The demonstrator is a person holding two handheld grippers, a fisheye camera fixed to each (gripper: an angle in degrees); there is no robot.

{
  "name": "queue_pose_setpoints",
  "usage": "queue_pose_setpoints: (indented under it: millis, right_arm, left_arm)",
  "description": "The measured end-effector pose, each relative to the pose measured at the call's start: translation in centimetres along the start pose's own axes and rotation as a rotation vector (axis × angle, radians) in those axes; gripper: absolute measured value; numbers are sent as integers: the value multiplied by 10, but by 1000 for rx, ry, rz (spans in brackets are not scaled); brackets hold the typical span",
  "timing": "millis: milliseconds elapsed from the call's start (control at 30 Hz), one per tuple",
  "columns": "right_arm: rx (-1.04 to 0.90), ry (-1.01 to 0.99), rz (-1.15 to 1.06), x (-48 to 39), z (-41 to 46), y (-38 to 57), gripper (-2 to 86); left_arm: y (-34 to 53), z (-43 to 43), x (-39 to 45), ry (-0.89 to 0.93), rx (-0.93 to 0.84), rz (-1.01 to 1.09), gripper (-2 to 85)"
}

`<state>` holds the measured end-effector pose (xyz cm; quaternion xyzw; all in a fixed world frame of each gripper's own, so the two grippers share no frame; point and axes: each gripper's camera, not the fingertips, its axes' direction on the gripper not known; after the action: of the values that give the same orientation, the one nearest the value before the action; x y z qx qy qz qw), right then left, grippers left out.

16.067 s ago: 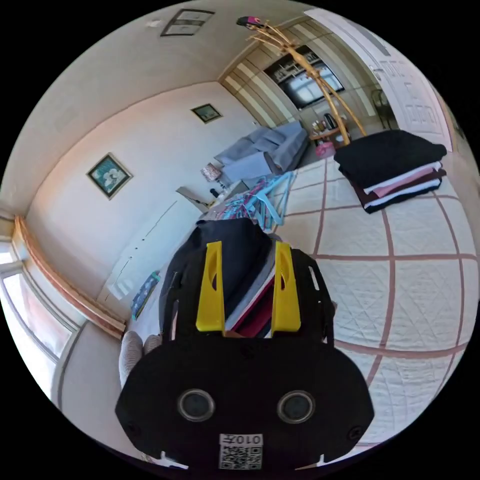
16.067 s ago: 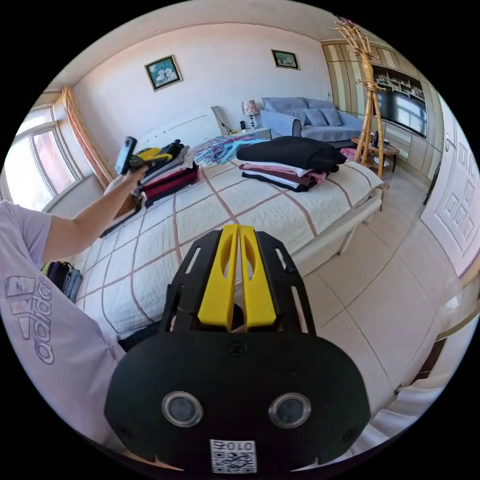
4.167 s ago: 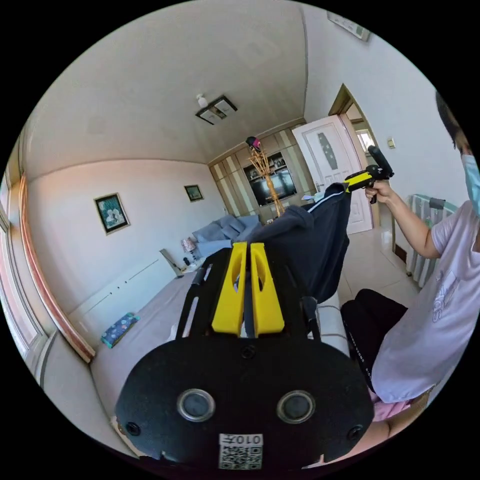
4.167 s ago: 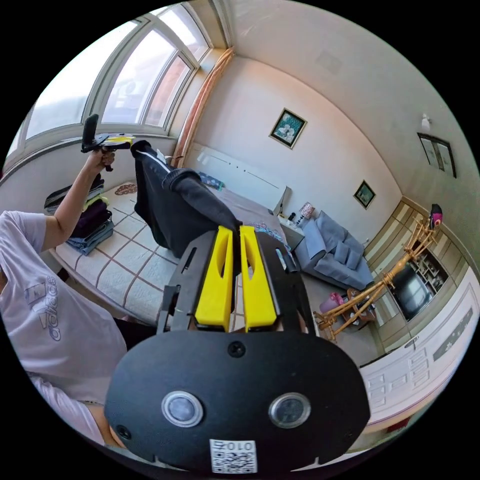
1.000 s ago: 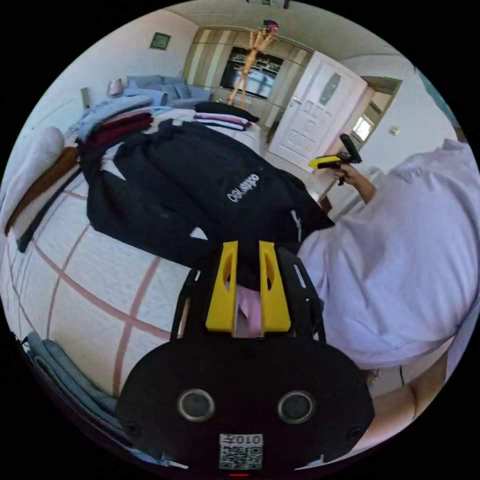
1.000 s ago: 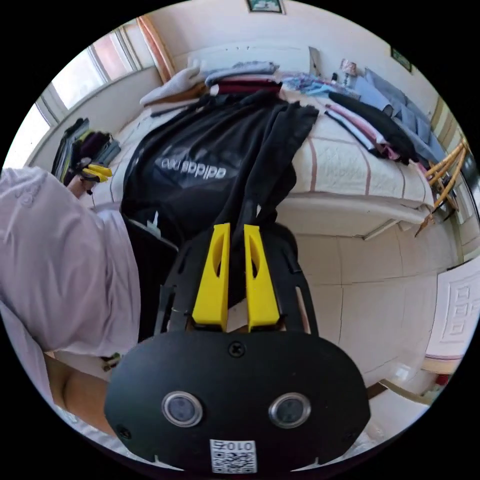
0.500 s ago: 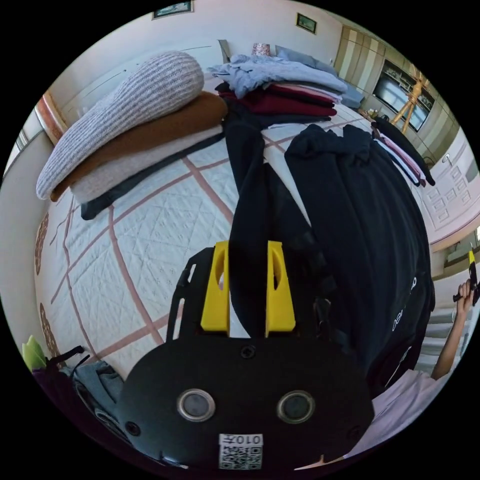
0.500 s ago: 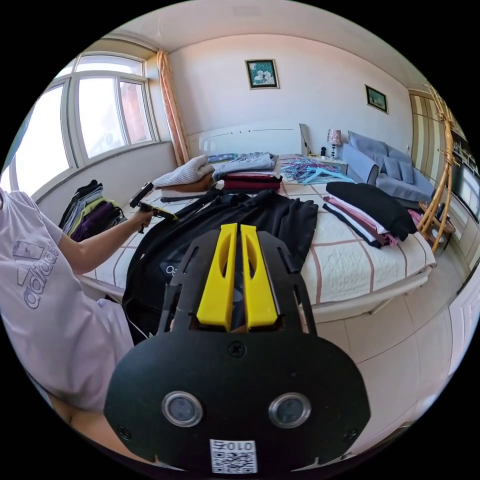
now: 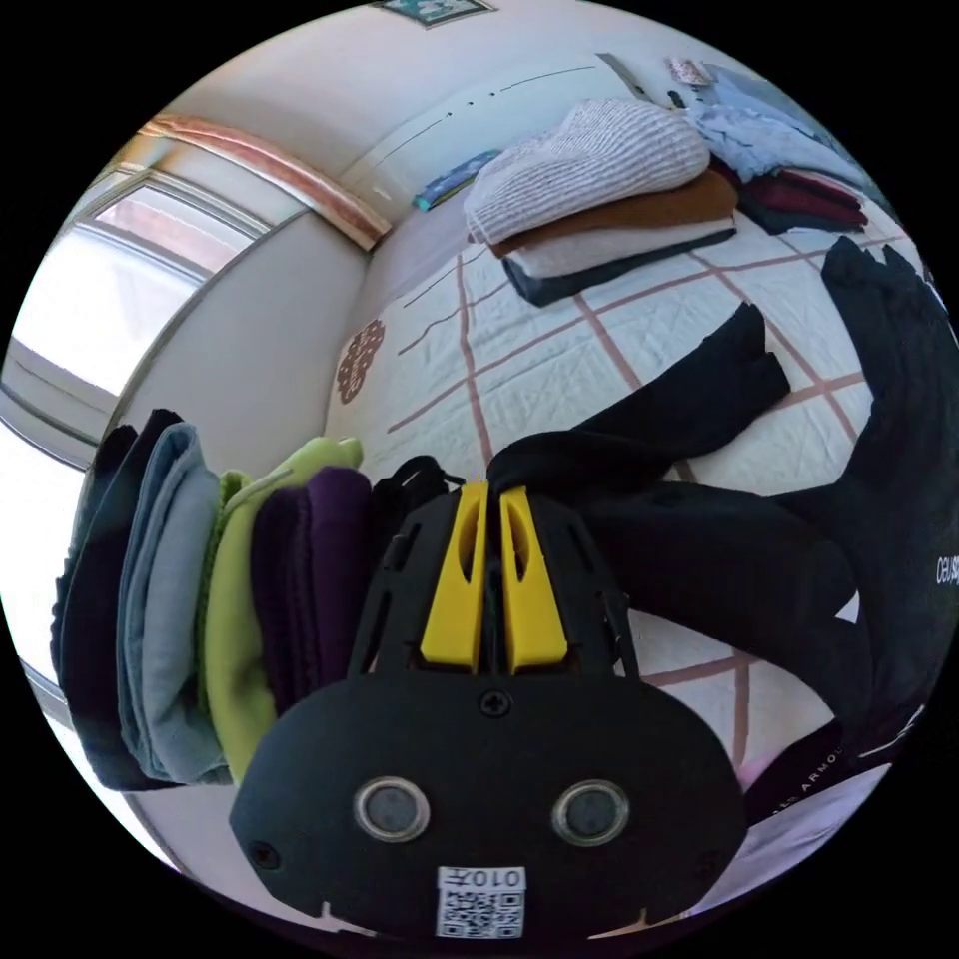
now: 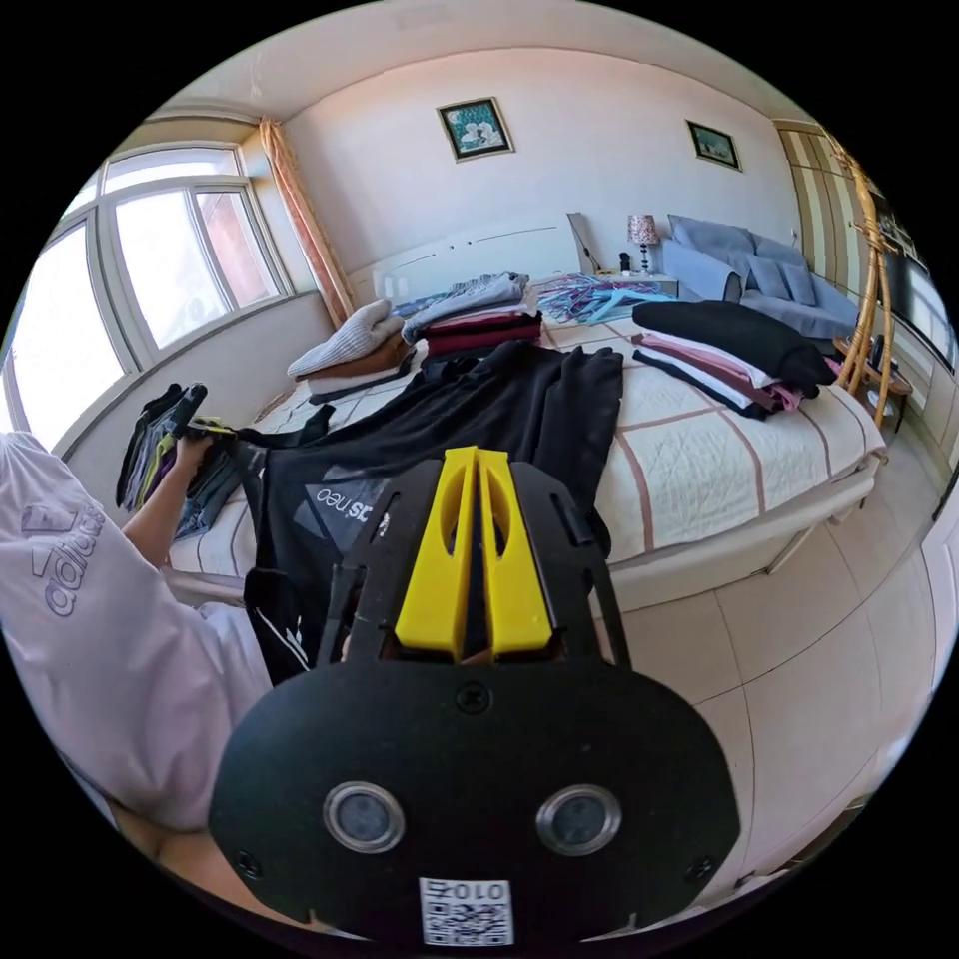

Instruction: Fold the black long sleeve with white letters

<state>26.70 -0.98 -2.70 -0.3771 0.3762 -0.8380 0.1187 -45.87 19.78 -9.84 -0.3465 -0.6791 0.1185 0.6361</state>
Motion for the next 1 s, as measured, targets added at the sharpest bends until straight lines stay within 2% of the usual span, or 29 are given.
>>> queue_pose_setpoints:
  millis: [33, 133, 300, 433, 600, 767, 867, 1000]
  right_arm:
    - [-9, 0, 4, -1, 3, -3, 34]
    - [-38, 39, -2, -6, 16, -24, 58]
    - [-107, 139, 27, -7, 43, -78, 106]
    - [-150, 199, 30, -3, 71, -122, 112]
    - [-239, 267, 14, 3, 137, -193, 120]
    - [-453, 405, 26, 18, 193, -222, 58]
    - [-320, 330, 119, 44, 149, -233, 46]
    - [-211, 431, 372, 116, 78, -225, 46]
  left_arm:
    - [2, 2, 4, -21, -32, 2, 8]
    - [2, 11, 20, 96, -118, 42, 23]
    - [17, -5, 36, 74, -90, 6, 51]
    - [18, -36, 23, 136, 8, -62, 63]
    - [-8, -64, 35, 201, 144, -23, 66]
    - [-46, -67, 88, 272, 214, 96, 70]
    - [-71, -60, 113, 294, 219, 167, 81]
    - [-114, -52, 138, 397, 287, 262, 96]
